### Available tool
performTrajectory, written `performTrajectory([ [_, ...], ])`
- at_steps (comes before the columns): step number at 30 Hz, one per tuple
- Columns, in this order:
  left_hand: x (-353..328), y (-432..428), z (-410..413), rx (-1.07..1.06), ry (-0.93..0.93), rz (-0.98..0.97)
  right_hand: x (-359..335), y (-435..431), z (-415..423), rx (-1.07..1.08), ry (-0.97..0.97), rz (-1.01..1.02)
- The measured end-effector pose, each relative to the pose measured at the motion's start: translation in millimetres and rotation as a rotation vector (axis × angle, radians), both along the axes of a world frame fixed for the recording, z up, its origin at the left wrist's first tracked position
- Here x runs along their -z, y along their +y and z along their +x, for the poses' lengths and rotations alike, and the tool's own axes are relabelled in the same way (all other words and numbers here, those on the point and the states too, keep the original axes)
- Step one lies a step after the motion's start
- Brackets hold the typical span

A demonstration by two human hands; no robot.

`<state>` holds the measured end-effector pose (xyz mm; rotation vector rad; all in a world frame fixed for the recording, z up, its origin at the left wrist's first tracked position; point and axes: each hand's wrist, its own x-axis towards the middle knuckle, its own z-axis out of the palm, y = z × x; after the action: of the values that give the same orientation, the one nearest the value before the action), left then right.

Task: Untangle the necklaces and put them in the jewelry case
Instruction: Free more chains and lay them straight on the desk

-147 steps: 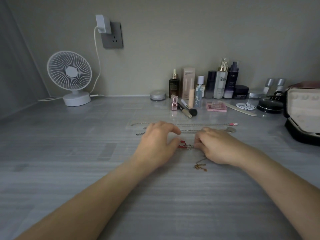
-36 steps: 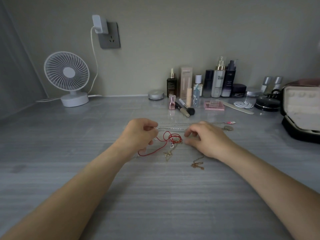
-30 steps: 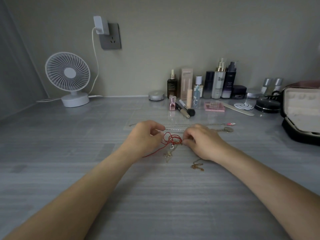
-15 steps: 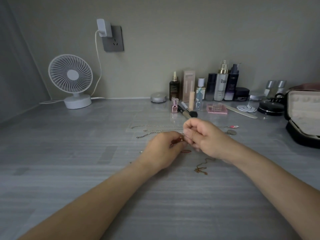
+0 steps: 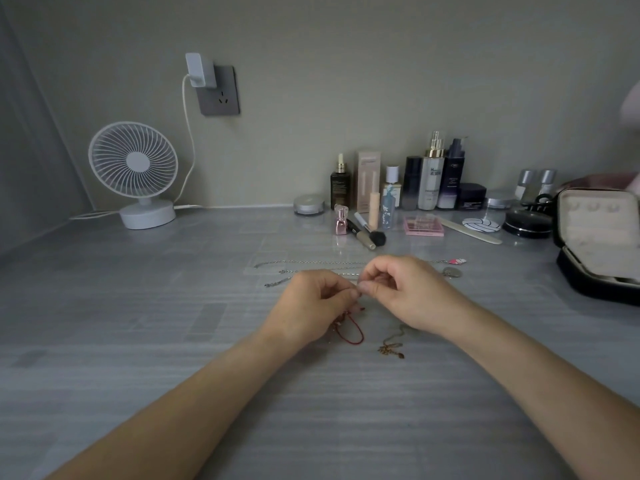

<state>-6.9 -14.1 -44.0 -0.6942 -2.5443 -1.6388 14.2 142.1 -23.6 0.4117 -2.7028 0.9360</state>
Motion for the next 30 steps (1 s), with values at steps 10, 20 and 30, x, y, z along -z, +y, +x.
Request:
performTrajectory([
  [10, -5.1, -1.0, 0.2, -0.085, -0.026, 0.063, 3.2, 3.0, -2.4, 0.051, 0.113, 0.047],
  [20, -5.7, -0.4, -0.1, -0.06, -0.038, 0.09, 1.9, 3.6, -2.1, 0.03, 0.106, 0.021],
  [30, -8.1, -1.5, 0.2, -0.061, -0.072, 0.162, 3.0, 3.2, -1.4, 0.032, 0.121, 0.03],
])
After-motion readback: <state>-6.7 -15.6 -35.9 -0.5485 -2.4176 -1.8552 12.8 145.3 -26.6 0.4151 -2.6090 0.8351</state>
